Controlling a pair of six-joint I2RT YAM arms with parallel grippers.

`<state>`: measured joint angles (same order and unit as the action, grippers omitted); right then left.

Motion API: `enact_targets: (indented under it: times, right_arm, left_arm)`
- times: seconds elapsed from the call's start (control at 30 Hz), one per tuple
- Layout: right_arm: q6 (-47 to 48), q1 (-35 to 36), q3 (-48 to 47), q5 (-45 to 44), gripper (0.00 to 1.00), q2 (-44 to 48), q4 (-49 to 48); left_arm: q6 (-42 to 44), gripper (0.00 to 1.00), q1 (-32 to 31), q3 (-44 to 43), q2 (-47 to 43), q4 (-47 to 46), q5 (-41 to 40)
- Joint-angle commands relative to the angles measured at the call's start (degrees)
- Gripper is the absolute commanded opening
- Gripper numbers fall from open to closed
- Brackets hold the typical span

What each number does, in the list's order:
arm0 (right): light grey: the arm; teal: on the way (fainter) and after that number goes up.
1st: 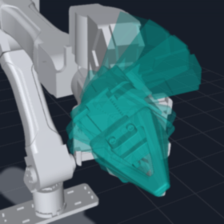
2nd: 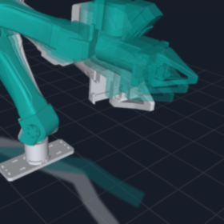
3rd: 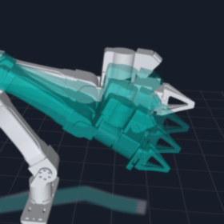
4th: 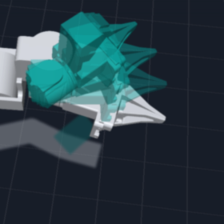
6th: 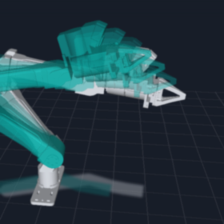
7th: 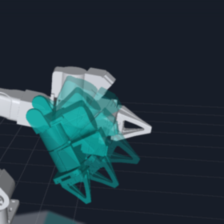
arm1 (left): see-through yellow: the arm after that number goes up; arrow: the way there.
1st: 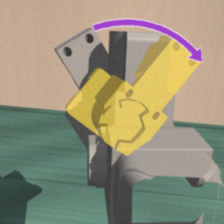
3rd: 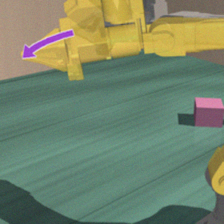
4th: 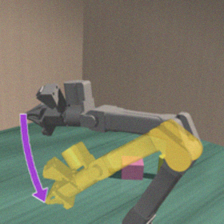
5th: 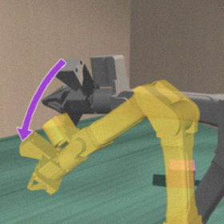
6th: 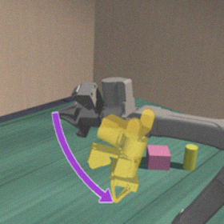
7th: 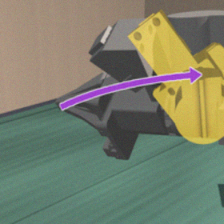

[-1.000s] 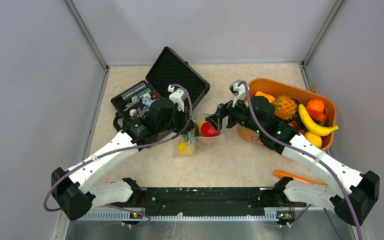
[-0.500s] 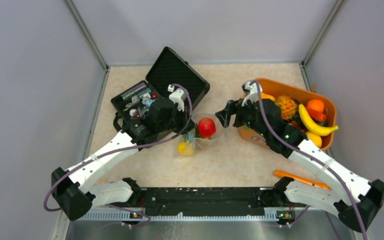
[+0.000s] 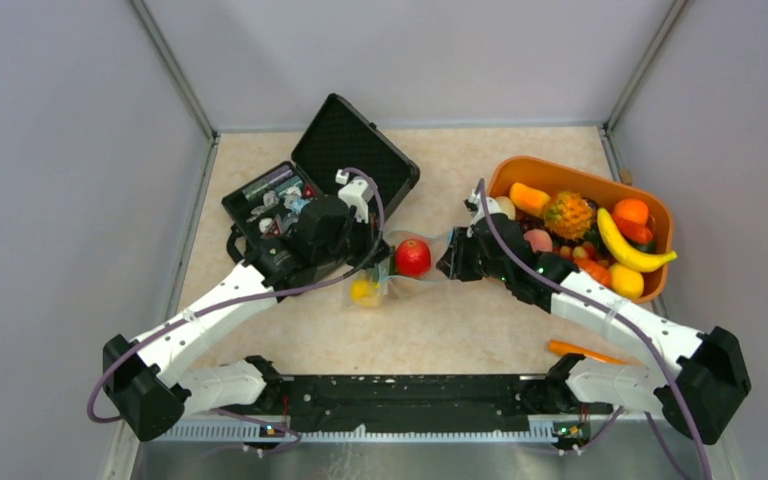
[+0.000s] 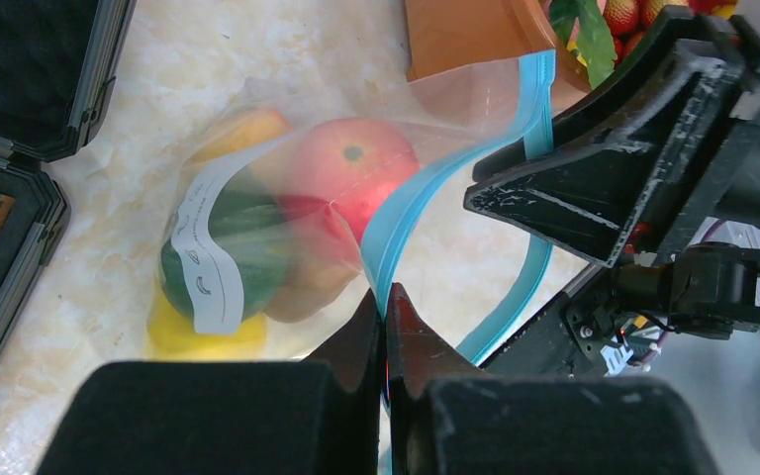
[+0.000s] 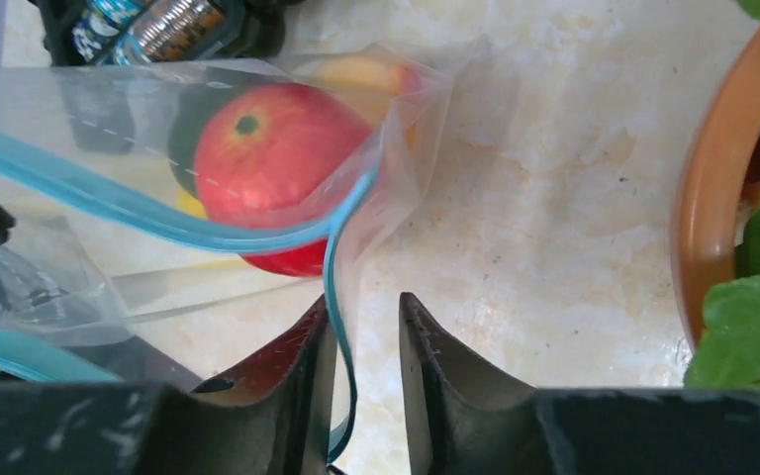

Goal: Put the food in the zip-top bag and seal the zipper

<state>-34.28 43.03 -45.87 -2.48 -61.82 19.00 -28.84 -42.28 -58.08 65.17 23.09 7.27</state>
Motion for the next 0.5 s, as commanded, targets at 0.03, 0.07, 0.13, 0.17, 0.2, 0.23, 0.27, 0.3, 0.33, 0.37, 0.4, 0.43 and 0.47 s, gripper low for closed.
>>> enact_targets:
  times: [0.03, 0.07, 0.13, 0.17, 0.2, 0.23, 0.27, 0.3, 0.33, 0.37, 0.4, 0.43, 0.47]
  right_arm:
    - [1.77, 0.48, -6.04, -0.31, 0.18, -1.29, -0.46]
    - [2.49, 0.49, -6.67, 0.4, 0.08, -1.04, -0.82]
    - [4.1, 0.48, -8.71, 2.19, 0.0, -0.64, -0.59]
    - [4.99, 0.52, -10.5, 3.04, 0.0, -0.64, 0.16]
    - [5.82, 0.49, -12.11, 4.22, 0.0, -0.6, 0.95]
    - [6.54, 0.48, -13.76, 4.28, 0.0, -0.47, 1.84]
    - [6.88, 0.48, -14.89, 3.39, 0.0, -0.07, 2.27]
    - [7.06, 0.48, -15.14, 2.08, 0.0, 0.36, 1.96]
    - [7.39, 0.44, -14.87, 0.12, 0.0, 0.7, 1.3]
    - [8.38, 0.4, -14.71, -0.41, 0.0, 0.54, 0.73]
    - [9.41, 0.09, -15.9, -0.07, 0.0, -1.33, 1.57]
    - [10.34, -0.16, -18.6, -0.74, 0.0, -3.42, 4.36]
    - [10.57, -0.22, -21.08, -2.48, 0.0, -5.78, 7.7]
  left_arm:
    - [-0.45, 0.0, 0.27, -2.19, -1.47, -3.17, -0.27]
    - [-0.35, 0.0, 0.25, -2.39, -1.59, -2.87, -0.32]
    - [0.28, 0.0, 0.23, -5.43, -1.89, 0.47, 1.95]
    - [0.57, 0.0, 0.14, -8.02, -2.34, 2.98, 3.9]
    - [0.43, 0.0, 0.03, -10.14, -2.92, 5.14, 4.54]
    - [0.34, 0.0, 0.01, -12.05, -3.53, 7.13, 4.98]
    - [0.73, 0.0, -0.04, -13.72, -4.06, 8.95, 5.44]
    - [1.18, 0.0, 0.0, -14.72, -4.5, 10.47, 5.63]
    - [1.61, 0.0, 0.01, -15.65, -4.72, 12.11, 5.61]
    - [2.01, 0.0, 0.01, -16.18, -4.82, 13.52, 5.32]
    - [2.34, 0.0, -0.04, -16.13, -4.84, 14.31, 4.98]
    - [2.64, 0.0, 0.0, -15.88, -4.72, 14.95, 4.74]
    - [2.91, 0.0, -0.04, -15.6, -4.47, 15.58, 4.17]
